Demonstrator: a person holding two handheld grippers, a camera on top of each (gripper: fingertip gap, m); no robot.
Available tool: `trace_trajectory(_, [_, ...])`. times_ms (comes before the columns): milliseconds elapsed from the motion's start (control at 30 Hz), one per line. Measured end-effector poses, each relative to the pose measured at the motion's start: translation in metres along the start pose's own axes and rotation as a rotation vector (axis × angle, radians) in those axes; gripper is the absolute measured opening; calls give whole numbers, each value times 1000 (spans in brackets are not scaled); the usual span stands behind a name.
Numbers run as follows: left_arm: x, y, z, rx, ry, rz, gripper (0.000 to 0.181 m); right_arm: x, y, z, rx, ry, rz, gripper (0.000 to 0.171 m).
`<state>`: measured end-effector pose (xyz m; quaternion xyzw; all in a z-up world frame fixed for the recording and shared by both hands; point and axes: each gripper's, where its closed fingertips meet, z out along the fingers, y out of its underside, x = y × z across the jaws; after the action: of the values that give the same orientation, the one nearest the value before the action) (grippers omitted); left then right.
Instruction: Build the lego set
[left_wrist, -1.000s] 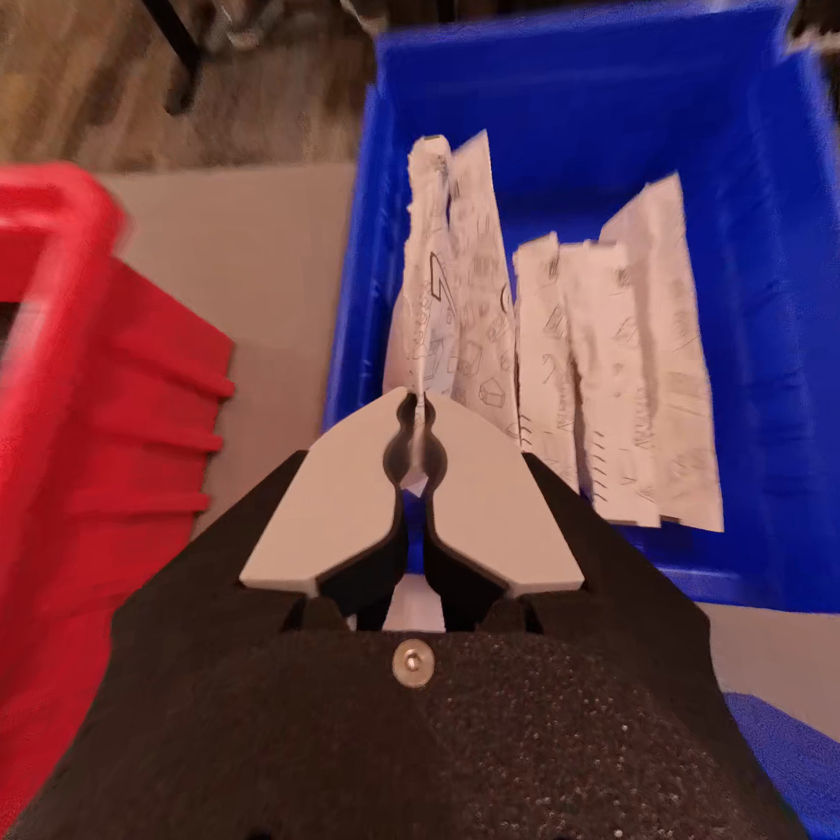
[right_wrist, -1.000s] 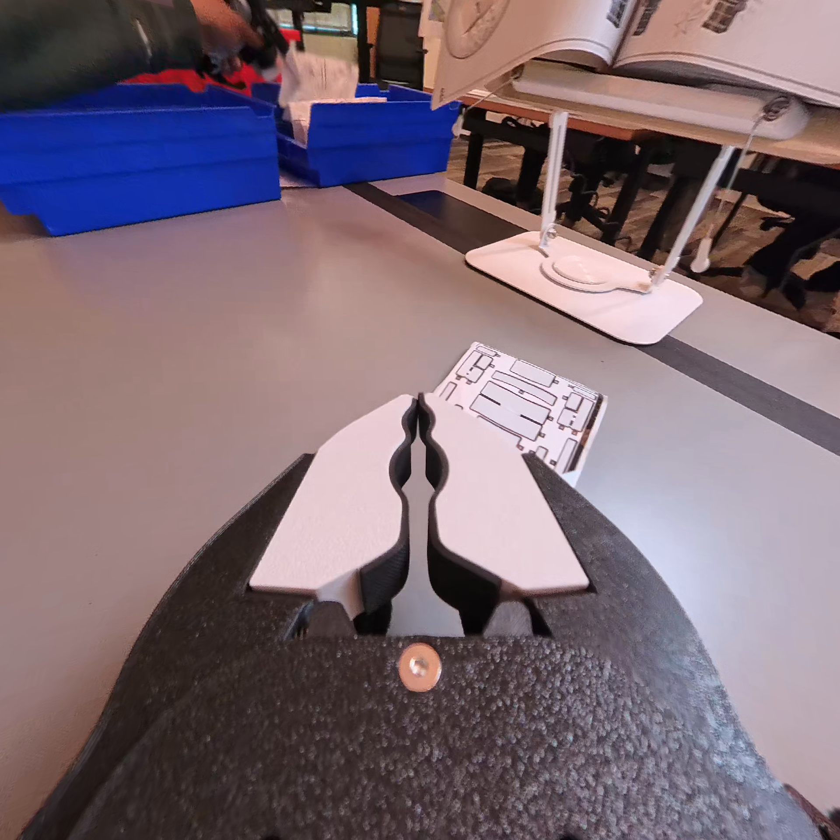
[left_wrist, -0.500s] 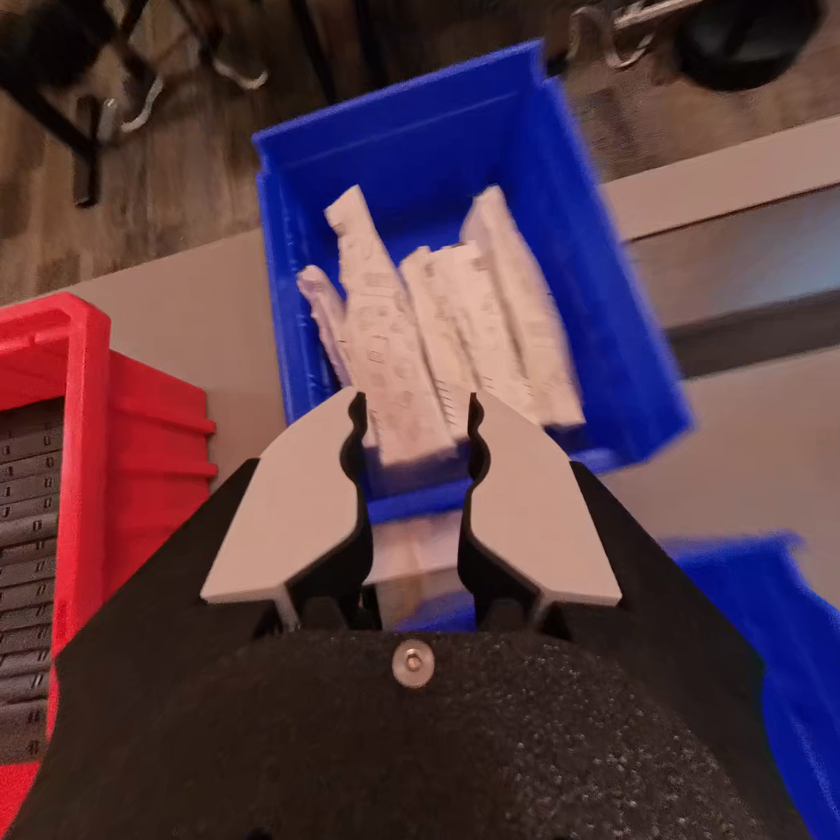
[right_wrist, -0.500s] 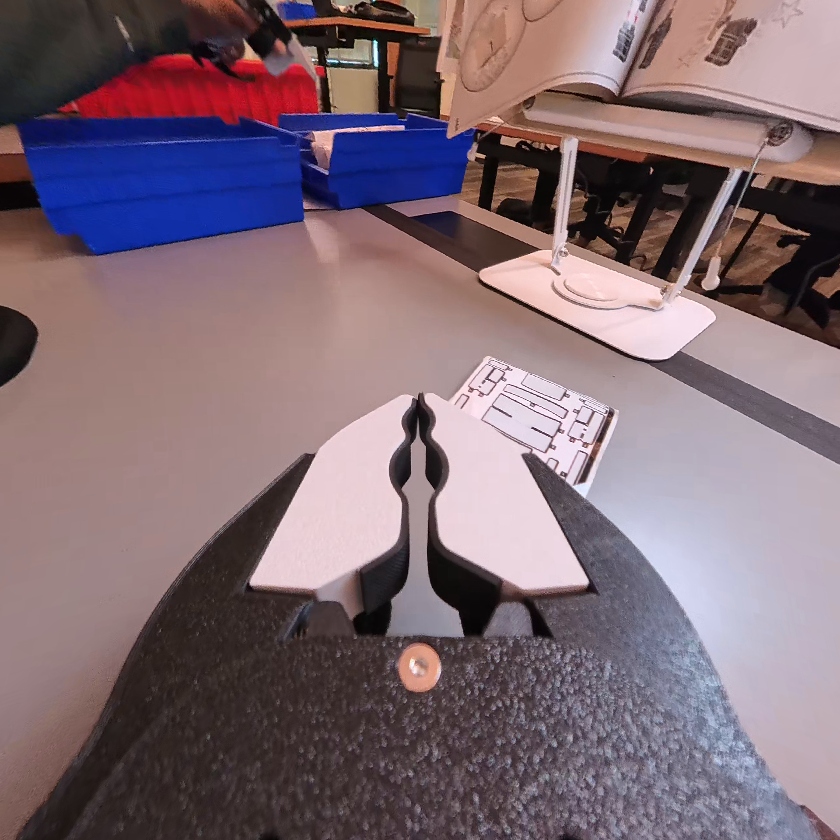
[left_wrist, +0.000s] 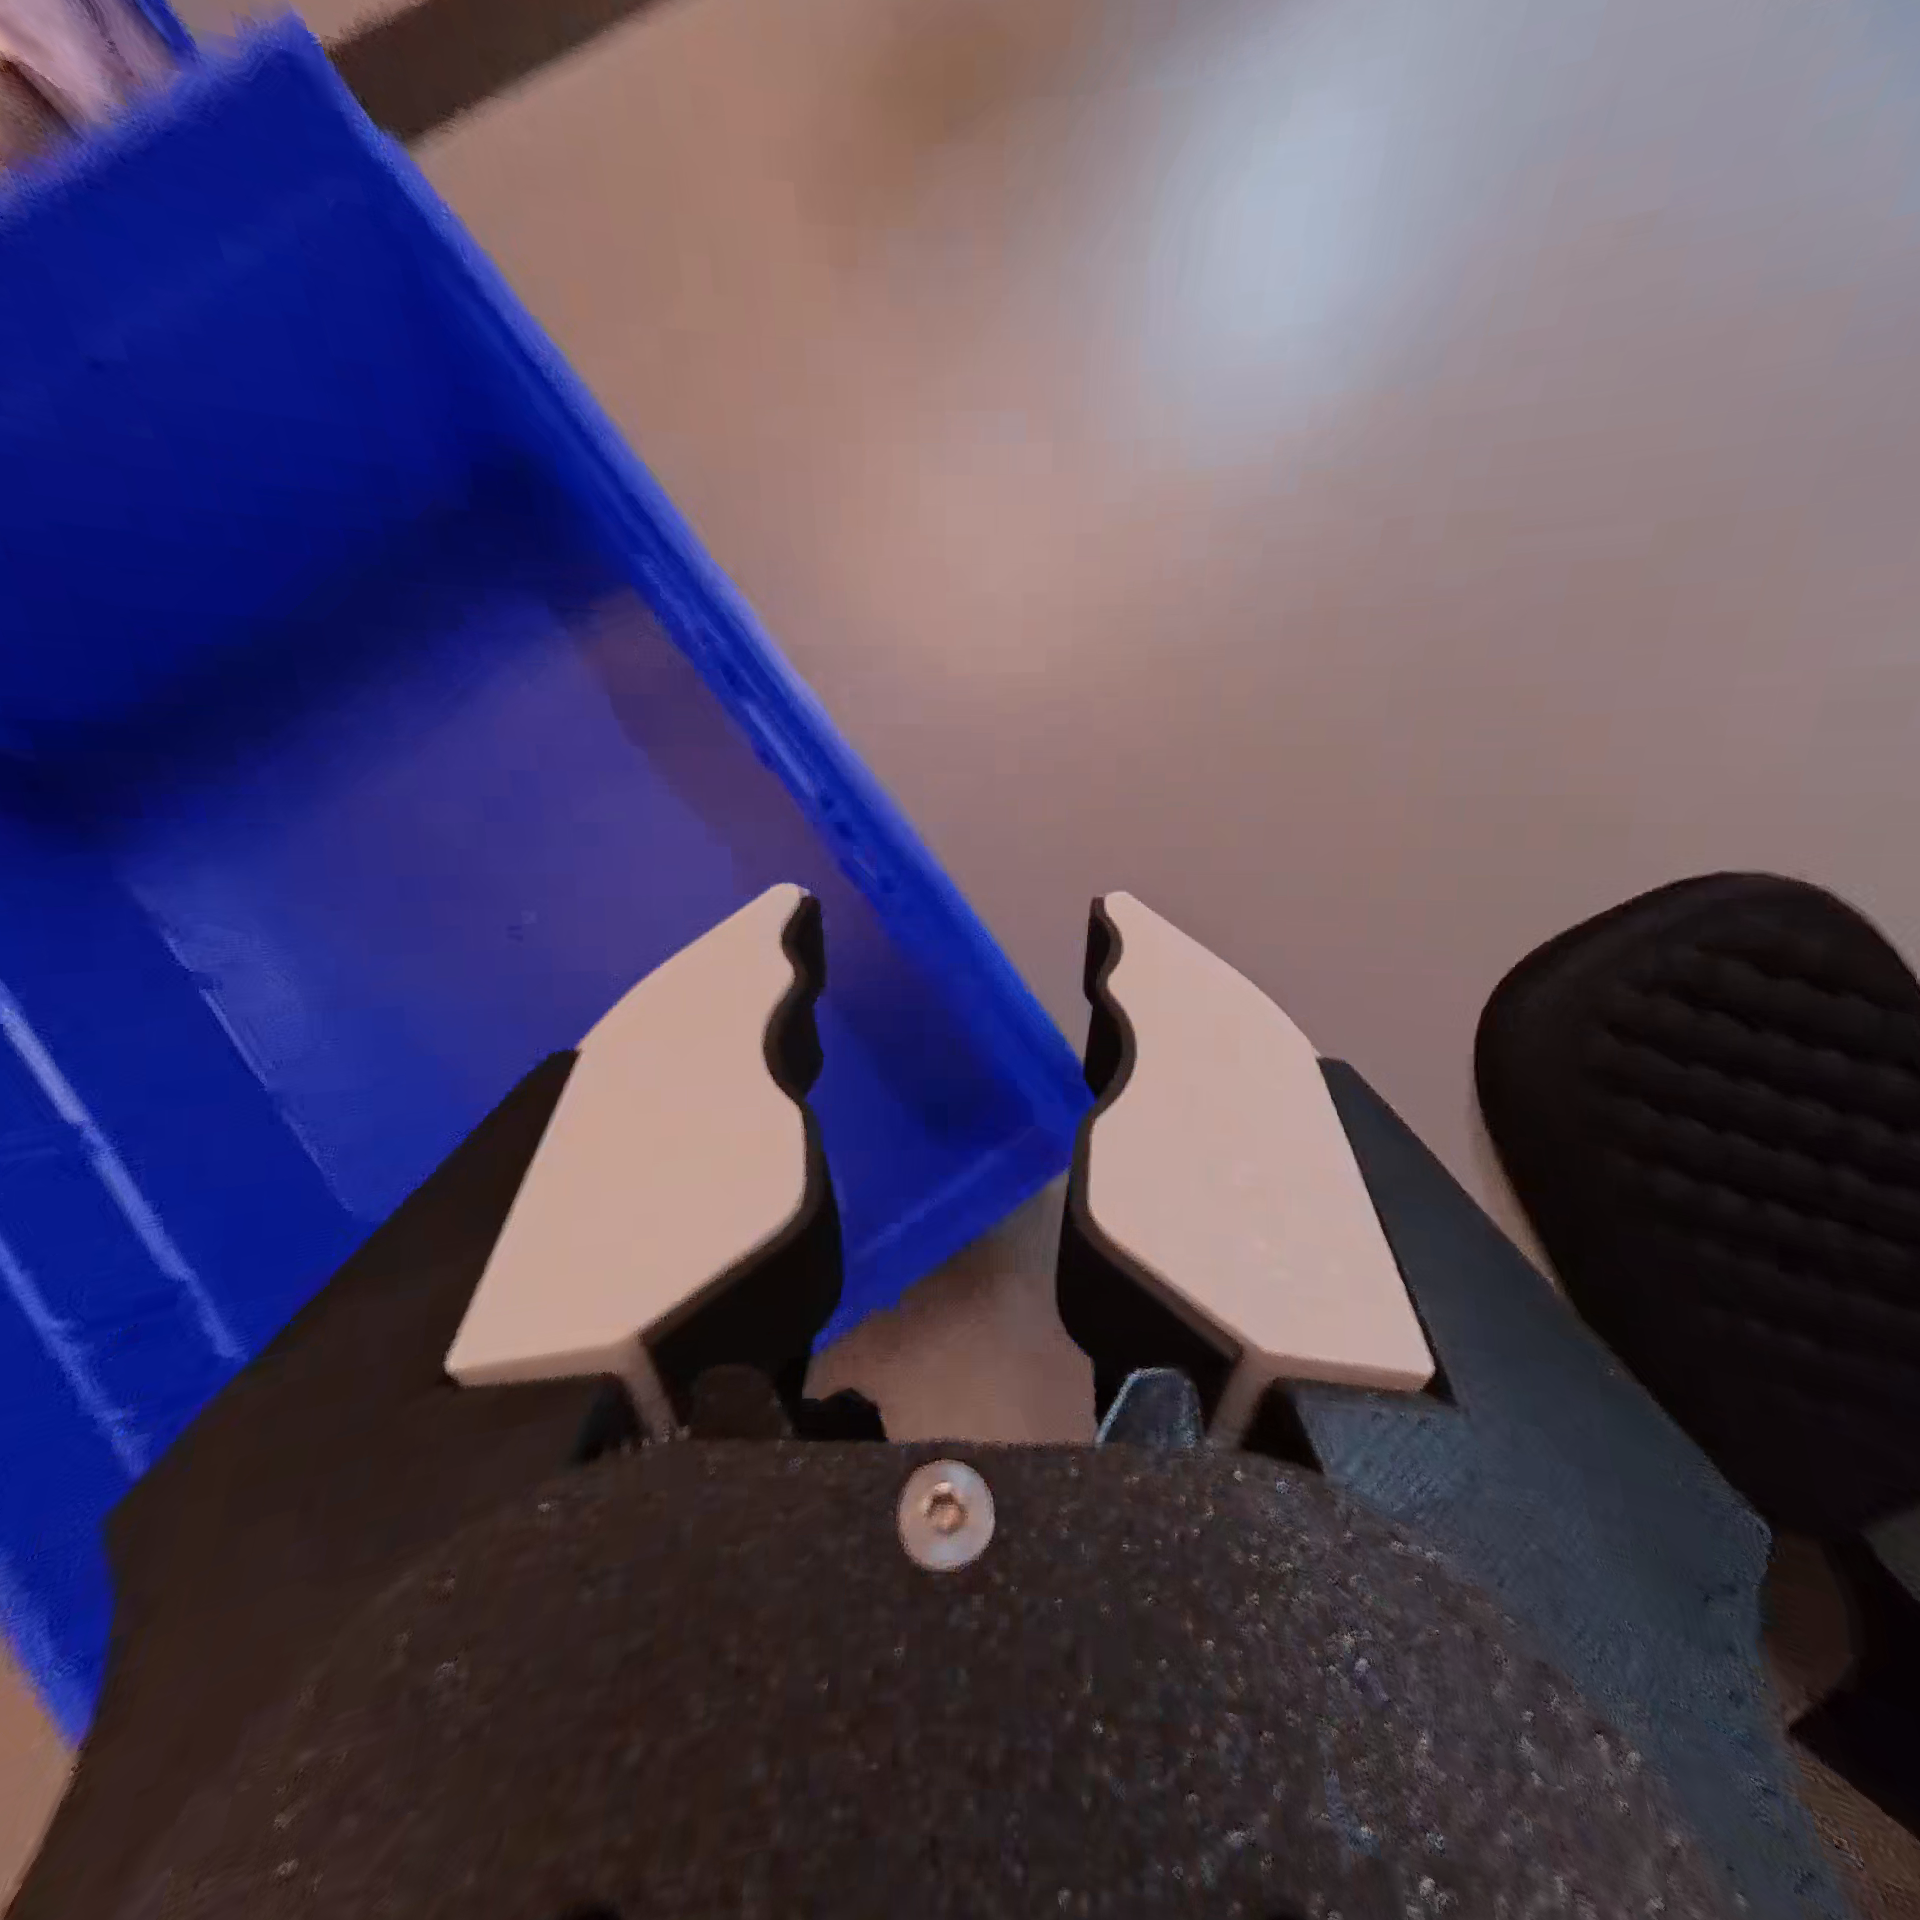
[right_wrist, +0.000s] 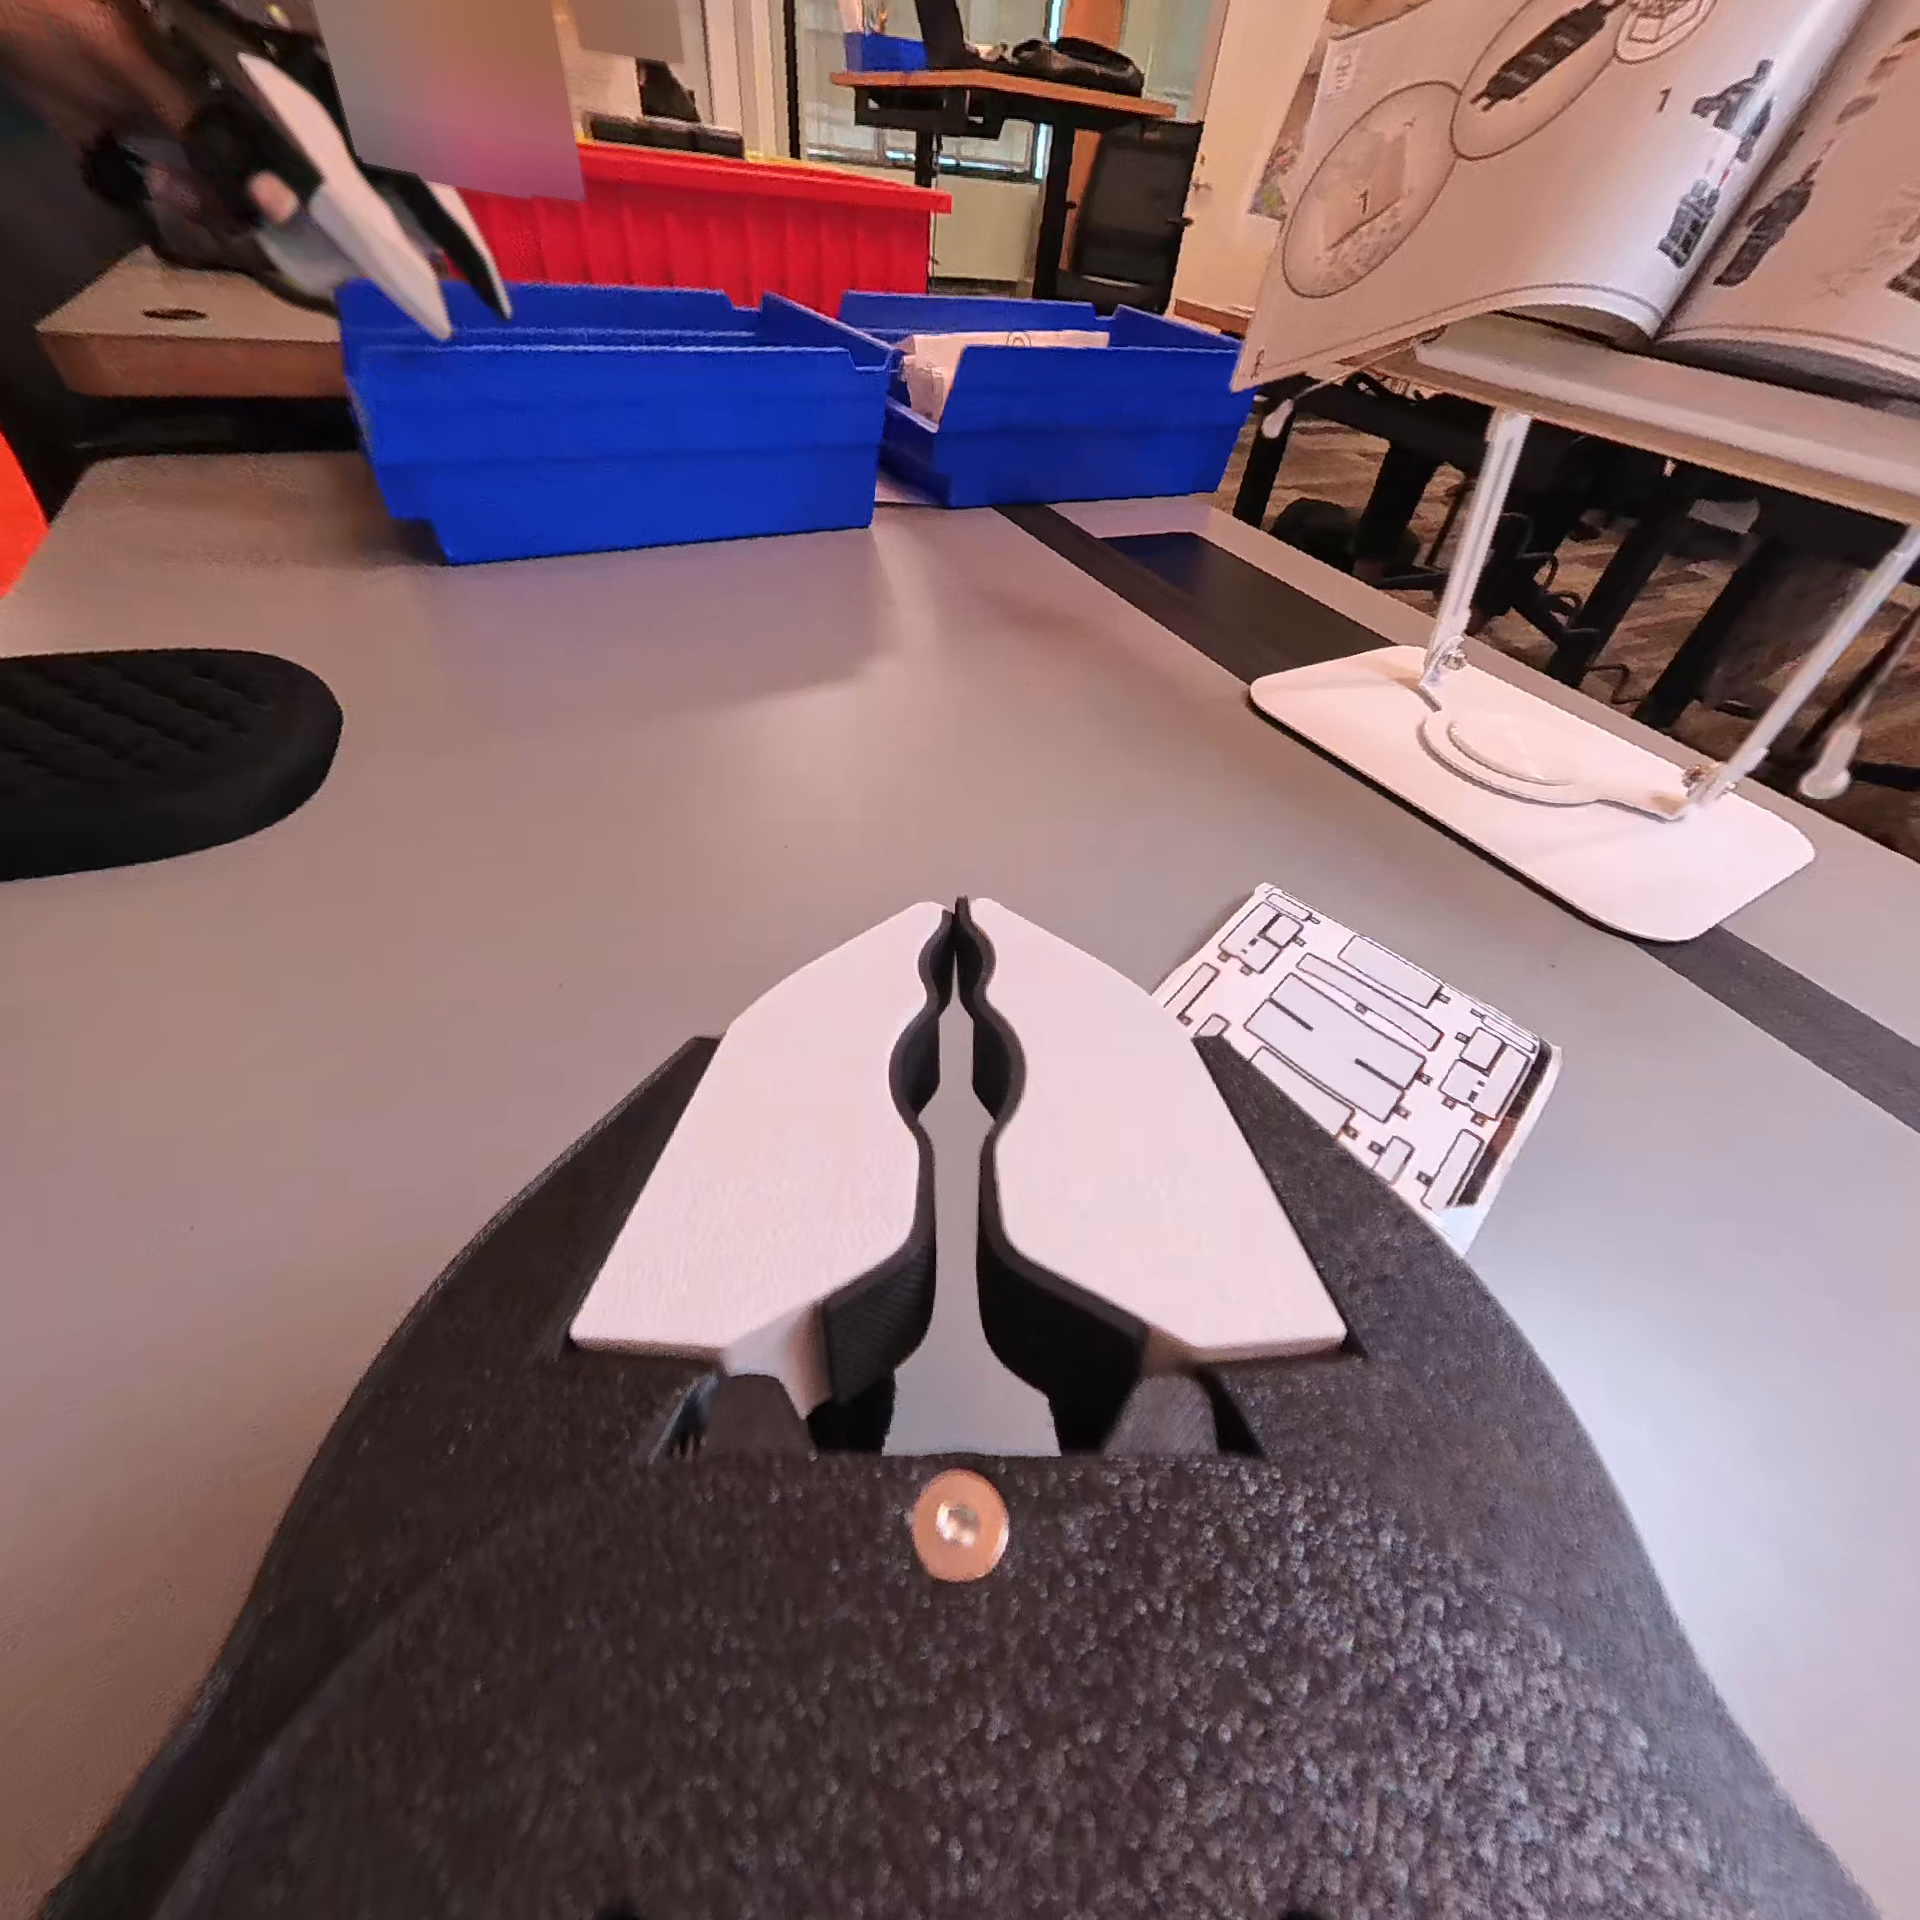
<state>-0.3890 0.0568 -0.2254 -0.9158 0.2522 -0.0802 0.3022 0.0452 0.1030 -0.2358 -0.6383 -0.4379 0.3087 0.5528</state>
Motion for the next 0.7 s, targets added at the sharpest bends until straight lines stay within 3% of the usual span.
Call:
trace_trajectory(67, [9, 18, 15, -55, -62, 33, 42, -4, -1, -2, -5, 6, -31, 0])
trace_trajectory(100, [12, 22, 20, -76, -91, 71, 29, -5, -3, -3, -4, 10, -43, 0])
trace_trajectory(233, [31, 11, 25, -105, -100, 109, 20, -8, -9, -4, 10, 9, -51, 0])
trace_trajectory(467, [70, -45, 52, -13, 0, 172, 37, -7, -9, -5, 6, 20, -59, 0])
trace_trajectory(600, [15, -140, 11, 283, -32, 82, 17, -6, -7, -4, 0, 27, -59, 0])
trace_trajectory(700, [-76, -180, 26, 230, -187, -8, 26, -5, -3, -2, -12, 23, -49, 0])
